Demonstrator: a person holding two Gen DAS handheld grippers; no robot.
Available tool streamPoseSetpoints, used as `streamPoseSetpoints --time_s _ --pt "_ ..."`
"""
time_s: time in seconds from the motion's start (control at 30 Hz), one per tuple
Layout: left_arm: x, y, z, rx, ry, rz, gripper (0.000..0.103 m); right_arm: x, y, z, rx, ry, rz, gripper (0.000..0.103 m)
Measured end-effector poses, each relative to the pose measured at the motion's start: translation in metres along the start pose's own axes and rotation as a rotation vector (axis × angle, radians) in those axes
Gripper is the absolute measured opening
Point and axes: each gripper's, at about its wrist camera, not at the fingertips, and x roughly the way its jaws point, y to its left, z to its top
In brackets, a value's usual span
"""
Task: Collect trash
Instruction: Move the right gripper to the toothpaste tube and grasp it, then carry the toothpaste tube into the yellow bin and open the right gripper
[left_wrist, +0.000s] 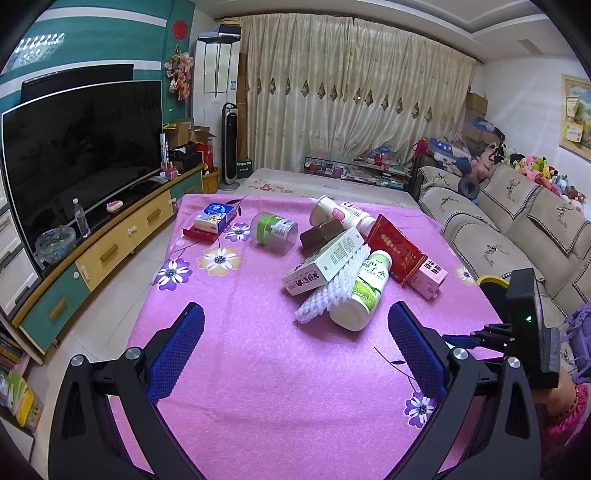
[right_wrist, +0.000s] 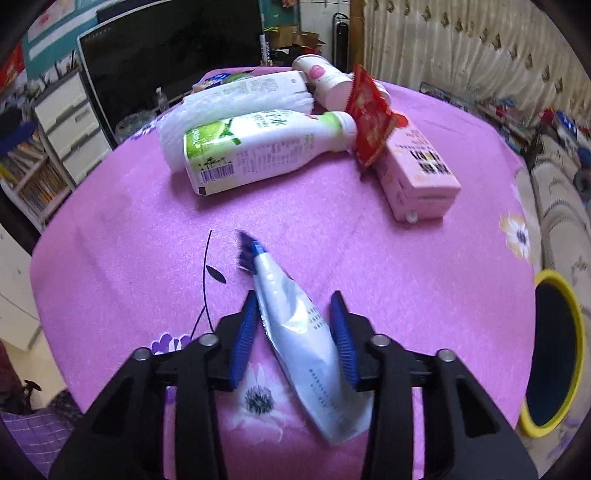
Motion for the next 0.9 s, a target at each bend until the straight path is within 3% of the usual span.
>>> streamPoseSetpoints --time_s 0.23,0.4,0.63,0.9 --pt "0.006 -0.008 -0.002 0.013 0.009 -0.006 0.098 -0.028 -0.027 -0.01 0.124 -0.088 0.026 0.028" --pt "0.01 -0.015 -0.004 0.025 0.016 -0.01 0.098 -0.053 -0.052 -0.013 0.195 -0.165 -0.004 0.027" --pt "0.019 -0.024 -0.005 0.042 0.03 -0.011 0.098 -0.076 -0.11 -0.023 0.327 -0.21 -0.108 0.027" --pt "0.033 -0.033 -0.007 0.054 0.055 -0.016 0.098 -0.08 -0.196 -0.043 0.488 -0.196 -0.303 0.027"
